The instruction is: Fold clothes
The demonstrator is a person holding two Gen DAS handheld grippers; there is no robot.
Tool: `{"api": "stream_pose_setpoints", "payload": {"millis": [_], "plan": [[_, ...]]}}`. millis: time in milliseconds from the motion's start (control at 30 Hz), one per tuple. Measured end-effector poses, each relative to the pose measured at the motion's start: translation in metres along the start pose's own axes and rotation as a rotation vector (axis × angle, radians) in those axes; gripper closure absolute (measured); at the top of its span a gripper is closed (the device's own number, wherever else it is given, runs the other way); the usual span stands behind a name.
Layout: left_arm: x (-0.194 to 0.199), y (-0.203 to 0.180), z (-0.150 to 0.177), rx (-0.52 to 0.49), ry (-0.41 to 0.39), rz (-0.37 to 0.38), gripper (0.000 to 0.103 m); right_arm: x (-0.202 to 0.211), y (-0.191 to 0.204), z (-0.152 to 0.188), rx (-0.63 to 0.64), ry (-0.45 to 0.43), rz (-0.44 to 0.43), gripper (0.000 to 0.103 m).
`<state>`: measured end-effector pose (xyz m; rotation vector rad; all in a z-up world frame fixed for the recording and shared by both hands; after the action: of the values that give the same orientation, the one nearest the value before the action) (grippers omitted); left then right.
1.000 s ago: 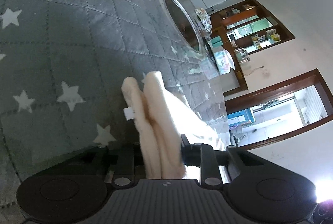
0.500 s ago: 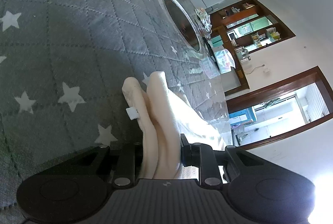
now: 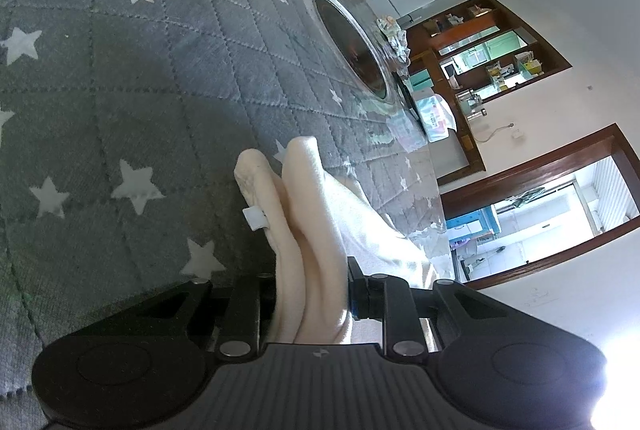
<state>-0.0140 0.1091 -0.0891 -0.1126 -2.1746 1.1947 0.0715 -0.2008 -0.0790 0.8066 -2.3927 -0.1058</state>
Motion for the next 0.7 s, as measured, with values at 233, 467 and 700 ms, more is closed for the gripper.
{"api": "stream_pose_setpoints", "payload": {"millis": [233,467,700], "plan": [[0.001,-0.001,0.002,-0.011,-0.009,-0.002,0.078,0.0,0.005,-0.002,-0.011,0.035,-0.043,0.066],[0.002,-0.002,0.003,-0.021,-0.017,-0.005,0.078,0.0,0.001,-0.003,-0.067,0.023,-0.017,0.064],[0.001,-0.005,0.004,-0.039,-0.022,-0.015,0.078,-0.004,0.012,-0.003,-0.022,0.034,-0.019,0.083]]}}
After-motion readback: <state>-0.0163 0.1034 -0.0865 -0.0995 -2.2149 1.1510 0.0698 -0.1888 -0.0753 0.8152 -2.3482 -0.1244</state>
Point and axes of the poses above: each gripper's, at about its wrist camera, not at the fingertips, and x roughly against the way its jaws point, y to its left, z to its underside, the point moved 6 cm from there along -x, roughly the way its jaws point, and after that the axes turned 6 degrees about -y, right-handed, at the moved point
